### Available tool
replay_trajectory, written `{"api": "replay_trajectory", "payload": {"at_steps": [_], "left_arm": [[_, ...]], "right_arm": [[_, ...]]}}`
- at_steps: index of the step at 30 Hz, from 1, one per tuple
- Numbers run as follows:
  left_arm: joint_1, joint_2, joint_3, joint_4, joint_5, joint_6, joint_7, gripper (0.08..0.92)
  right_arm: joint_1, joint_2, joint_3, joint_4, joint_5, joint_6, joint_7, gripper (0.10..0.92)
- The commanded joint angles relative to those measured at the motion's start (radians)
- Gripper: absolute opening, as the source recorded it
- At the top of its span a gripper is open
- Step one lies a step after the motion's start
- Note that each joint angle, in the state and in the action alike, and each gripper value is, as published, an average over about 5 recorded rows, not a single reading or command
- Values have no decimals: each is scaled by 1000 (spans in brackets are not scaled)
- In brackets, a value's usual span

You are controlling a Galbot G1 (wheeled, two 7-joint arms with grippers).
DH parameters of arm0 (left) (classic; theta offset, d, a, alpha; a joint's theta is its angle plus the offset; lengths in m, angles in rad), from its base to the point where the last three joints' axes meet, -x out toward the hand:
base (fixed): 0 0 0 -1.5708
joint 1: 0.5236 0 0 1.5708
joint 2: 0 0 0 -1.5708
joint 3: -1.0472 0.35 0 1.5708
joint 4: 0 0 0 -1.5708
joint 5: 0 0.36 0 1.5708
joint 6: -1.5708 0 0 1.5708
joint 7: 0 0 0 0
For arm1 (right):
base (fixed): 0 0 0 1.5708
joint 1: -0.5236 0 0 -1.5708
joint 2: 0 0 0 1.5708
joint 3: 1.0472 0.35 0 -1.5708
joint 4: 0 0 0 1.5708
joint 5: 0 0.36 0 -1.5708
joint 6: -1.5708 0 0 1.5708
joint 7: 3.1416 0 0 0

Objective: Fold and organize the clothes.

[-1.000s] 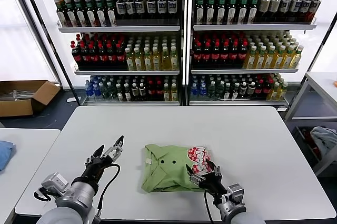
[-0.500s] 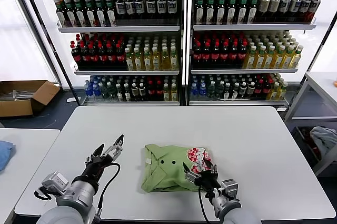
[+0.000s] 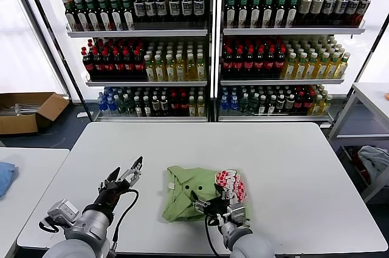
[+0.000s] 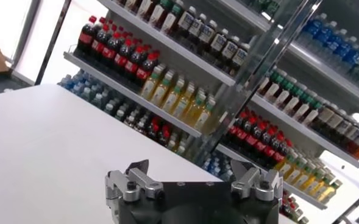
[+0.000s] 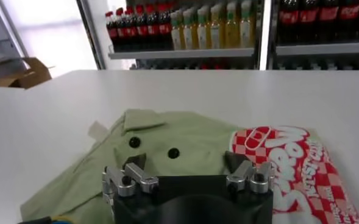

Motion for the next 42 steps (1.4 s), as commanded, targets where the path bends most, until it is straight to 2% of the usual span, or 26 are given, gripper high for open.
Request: {"api": "replay_trajectory", "payload": {"at_steps": [1,7,13,22,31,37,42], "left_arm": [[-2,-7,4,1,3,1,2,823],[-2,-4,1,4,24,0,17,823],[-1,-2,-10,17,101,-6,67,823],[23,-9,-54,49,275,-40,269,823],[23,6,-205,179,414,-125,484,823],[31,8,-294,213,458,-150,545,823],[35,-10,-328,198,456,-149,558,823]], "right_arm": [[20,-2,-53,10,-43,-45,13,823],[-20,-46,84,237,-11,35,-14,823],[-115,-129,361,320,24,184,-130,823],[-275,-137,703,235,260,284,-211,823],[-324,-86,834,124,186,358,-297,823],[-318,-62,869,81,174,374,-316,823],[-311,-59,871,71,167,371,-315,823]]}}
